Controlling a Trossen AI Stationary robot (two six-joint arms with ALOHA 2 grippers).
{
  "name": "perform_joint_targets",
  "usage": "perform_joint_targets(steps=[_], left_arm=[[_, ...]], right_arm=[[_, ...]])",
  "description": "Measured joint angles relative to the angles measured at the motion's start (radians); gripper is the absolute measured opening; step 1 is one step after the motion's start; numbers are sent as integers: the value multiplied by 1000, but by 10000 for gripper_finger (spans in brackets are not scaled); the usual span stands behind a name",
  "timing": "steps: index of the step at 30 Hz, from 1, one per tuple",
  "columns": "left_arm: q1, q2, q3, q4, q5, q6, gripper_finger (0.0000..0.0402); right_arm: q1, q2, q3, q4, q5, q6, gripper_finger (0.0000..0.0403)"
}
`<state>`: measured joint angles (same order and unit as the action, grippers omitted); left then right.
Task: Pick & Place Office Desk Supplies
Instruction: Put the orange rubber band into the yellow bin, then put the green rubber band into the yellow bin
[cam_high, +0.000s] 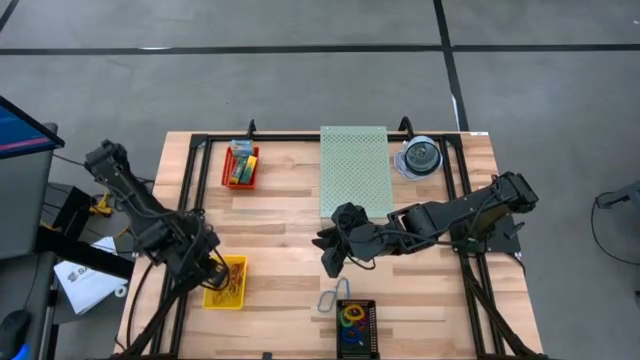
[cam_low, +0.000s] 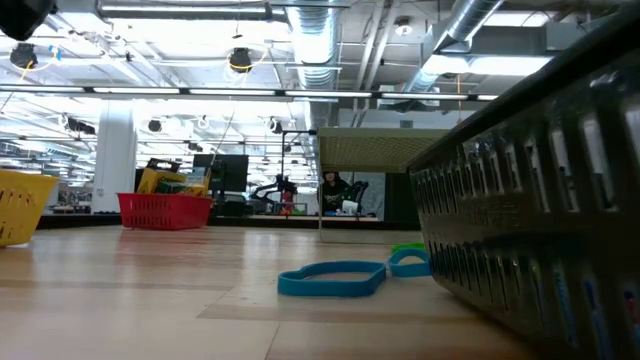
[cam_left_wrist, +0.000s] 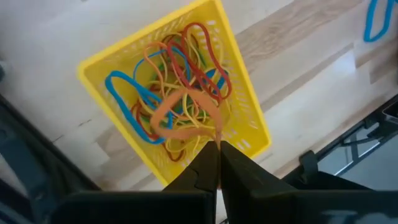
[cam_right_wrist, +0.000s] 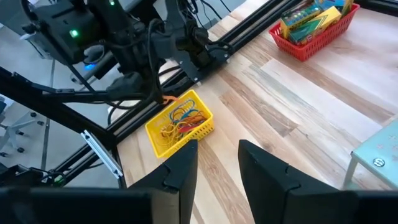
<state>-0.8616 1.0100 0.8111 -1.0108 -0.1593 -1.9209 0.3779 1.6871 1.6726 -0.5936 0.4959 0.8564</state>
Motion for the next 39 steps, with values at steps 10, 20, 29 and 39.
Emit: perform_joint_targets(steps=[10, 20, 29, 39], left_arm=[[-2, 54, -125, 218, 7, -4, 0], [-2, 50, -135, 255, 8, -6, 21], [-2, 16, -135, 234, 8, -6, 119], [-1, -60, -135, 281, -210, -6, 188]], right_arm=[[-1, 0, 0, 3, 22, 0, 114], [-1, 0, 0, 3, 22, 6, 114], [-1, 0, 0, -5, 21, 11, 114], [-19, 55, -34, -453, 6, 364, 114]])
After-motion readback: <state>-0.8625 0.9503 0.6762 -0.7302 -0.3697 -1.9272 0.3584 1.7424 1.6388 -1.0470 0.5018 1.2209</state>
